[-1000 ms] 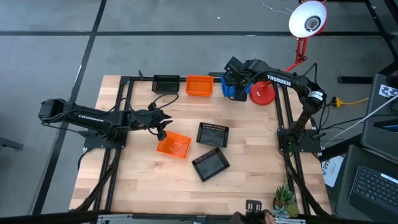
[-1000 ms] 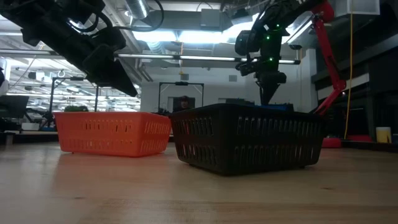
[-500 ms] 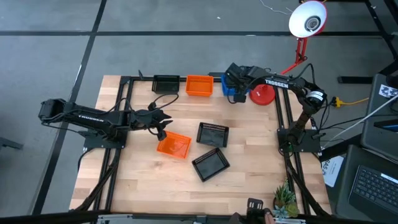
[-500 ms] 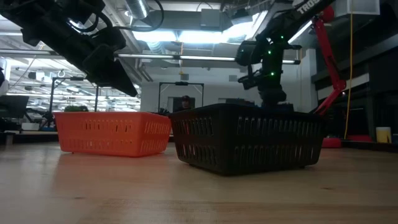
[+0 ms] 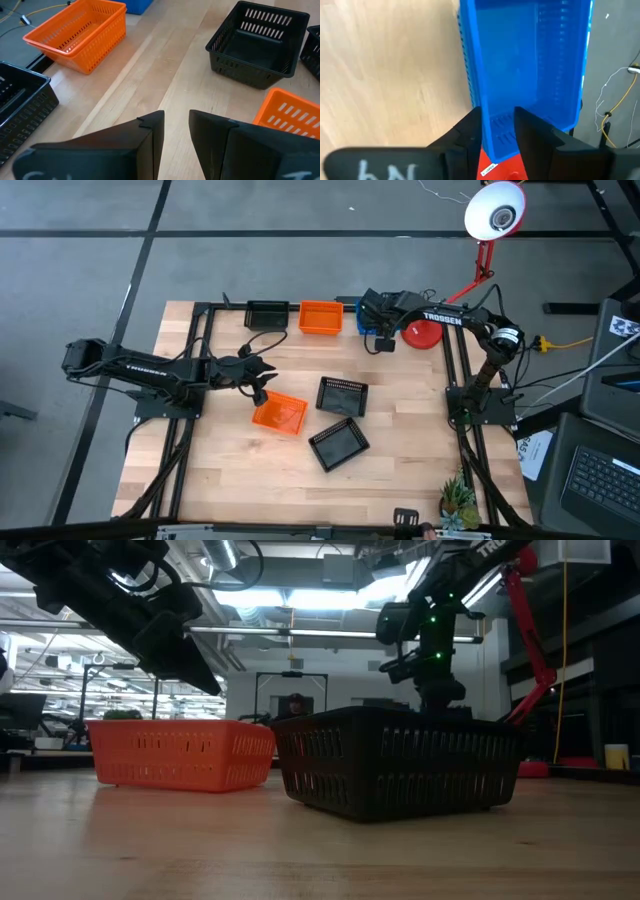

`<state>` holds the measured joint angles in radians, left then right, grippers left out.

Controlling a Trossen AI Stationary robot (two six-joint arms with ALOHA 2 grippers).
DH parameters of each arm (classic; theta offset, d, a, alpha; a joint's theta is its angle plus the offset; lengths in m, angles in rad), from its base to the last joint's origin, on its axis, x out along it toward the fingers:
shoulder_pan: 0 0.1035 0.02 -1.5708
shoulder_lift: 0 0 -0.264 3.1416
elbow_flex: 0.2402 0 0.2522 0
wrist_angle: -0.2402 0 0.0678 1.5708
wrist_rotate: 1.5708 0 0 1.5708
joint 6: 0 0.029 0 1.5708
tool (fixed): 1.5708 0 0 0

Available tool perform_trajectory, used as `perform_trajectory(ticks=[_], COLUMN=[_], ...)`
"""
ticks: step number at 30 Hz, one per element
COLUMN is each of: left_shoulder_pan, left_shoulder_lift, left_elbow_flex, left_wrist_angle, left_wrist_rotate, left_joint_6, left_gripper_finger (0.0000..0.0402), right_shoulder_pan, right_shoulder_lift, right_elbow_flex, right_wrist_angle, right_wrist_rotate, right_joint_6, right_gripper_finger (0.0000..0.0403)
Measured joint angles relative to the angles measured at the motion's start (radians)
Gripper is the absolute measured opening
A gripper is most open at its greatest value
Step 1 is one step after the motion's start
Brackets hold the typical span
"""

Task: Stack baskets by color
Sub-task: Move the bottom orange basket to the top of the table

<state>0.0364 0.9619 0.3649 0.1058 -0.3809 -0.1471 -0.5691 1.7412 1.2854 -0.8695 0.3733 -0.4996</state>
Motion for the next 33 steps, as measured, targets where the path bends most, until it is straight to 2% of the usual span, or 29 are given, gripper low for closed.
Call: perform_trajectory(ticks=[7, 12, 16, 22, 25, 28, 30, 33], left_shoulder_pan=[0.000, 0.000, 0.000, 0.000, 0.001, 0.000, -0.007, -0.044], left_shoulder_lift=[0.000, 0.000, 0.000, 0.000, 0.000, 0.000, 0.000, 0.047], left_elbow_flex=[0.000, 0.000, 0.000, 0.000, 0.000, 0.000, 0.001, 0.053], left_wrist_angle=[0.000, 0.000, 0.000, 0.022, 0.032, 0.031, 0.027, -0.079], left_wrist_rotate=[0.000, 0.000, 0.000, 0.001, 0.011, 0.078, 0.151, 0.160], left_joint_6=[0.000, 0.000, -0.001, -0.012, -0.043, -0.060, -0.031, 0.019], left_gripper_finger=[0.0082, 0.0082, 0.0082, 0.0082, 0.0082, 0.0082, 0.0082, 0.0082], right_shoulder_pan=[0.027, 0.074, 0.109, 0.168, 0.212, 0.275, 0.322, 0.384], right_shoulder_lift=[0.000, 0.000, -0.001, -0.002, -0.002, -0.002, -0.002, -0.002], right_elbow_flex=[0.001, 0.001, 0.001, 0.001, 0.001, 0.001, 0.001, 0.001], right_wrist_angle=[-0.007, -0.121, -0.302, -0.517, -0.527, -0.528, -0.538, -0.580], right_wrist_rotate=[0.001, 0.000, -0.010, -0.131, -0.193, -0.245, -0.245, -0.239], right_joint_6=[0.046, 0.292, 0.505, 0.711, 0.739, 0.742, 0.733, 0.730], right_gripper_finger=[0.0157, 0.0164, 0.0160, 0.0155, 0.0155, 0.0155, 0.0155, 0.0155])
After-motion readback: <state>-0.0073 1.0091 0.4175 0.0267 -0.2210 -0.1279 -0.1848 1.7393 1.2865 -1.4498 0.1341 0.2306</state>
